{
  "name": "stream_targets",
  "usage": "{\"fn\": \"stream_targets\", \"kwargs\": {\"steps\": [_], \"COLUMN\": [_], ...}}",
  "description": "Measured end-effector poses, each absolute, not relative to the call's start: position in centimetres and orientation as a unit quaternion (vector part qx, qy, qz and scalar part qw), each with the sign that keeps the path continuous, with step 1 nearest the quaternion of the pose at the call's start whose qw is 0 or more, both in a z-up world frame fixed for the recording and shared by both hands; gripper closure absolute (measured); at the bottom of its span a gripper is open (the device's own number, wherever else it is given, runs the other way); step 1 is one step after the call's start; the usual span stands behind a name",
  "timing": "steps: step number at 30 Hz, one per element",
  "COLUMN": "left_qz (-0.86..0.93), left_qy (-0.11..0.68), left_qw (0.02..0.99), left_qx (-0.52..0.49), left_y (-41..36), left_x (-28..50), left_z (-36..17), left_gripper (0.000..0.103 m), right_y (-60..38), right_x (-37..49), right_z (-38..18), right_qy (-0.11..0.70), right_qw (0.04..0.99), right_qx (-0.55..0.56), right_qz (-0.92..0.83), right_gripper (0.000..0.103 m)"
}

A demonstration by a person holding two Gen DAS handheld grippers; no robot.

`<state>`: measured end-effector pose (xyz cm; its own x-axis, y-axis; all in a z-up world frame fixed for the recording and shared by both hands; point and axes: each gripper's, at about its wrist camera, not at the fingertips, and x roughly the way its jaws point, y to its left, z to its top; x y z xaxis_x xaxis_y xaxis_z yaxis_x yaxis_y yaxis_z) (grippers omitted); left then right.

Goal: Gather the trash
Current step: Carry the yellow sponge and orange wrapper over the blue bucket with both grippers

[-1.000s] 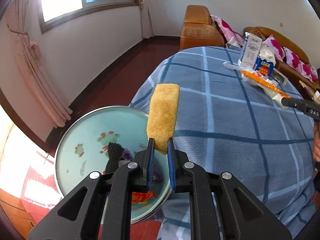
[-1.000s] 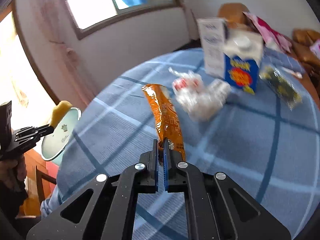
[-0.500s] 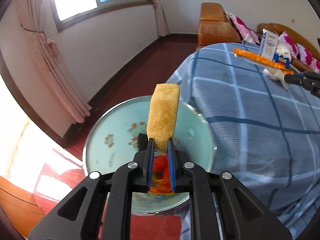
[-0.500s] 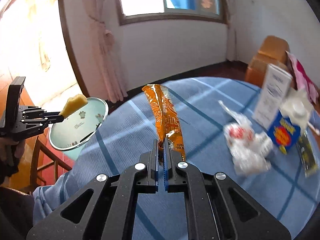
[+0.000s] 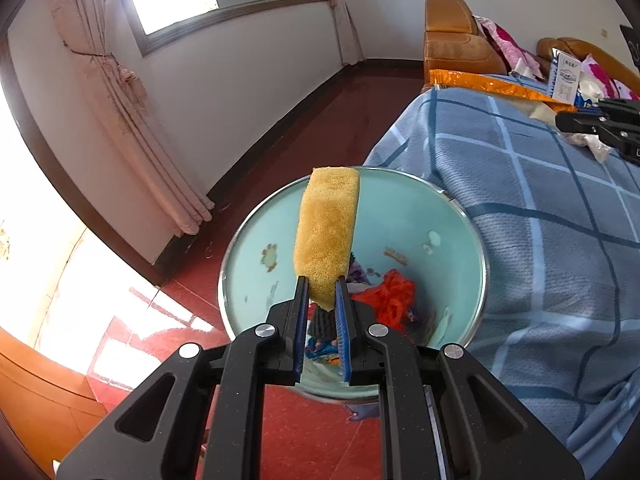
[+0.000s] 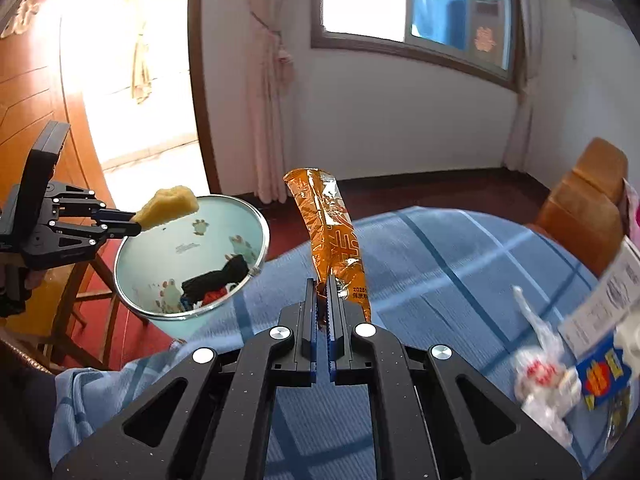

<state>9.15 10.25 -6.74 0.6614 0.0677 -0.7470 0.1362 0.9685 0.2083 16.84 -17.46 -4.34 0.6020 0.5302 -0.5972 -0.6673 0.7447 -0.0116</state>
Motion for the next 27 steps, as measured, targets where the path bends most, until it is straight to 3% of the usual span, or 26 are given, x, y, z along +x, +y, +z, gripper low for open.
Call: {"fn": "stream_targets", "kwargs": {"steps": [27], "left_qz": [-0.001], "left_qy": [0.421], "left_qw": [0.897], "left_qx": [0.132], "left_y": [12.3], "left_x": [8.8], "left_z": [-7.2], "left_gripper": [0.09], "right_y": [-10.7], "right_x": [16.3], "right_z": [-5.1], "right_qy": [0.272], "right_qw": [0.851], "right_qx": [-0.194], "right_qz": [0.405], "right_gripper": [0.098]}}
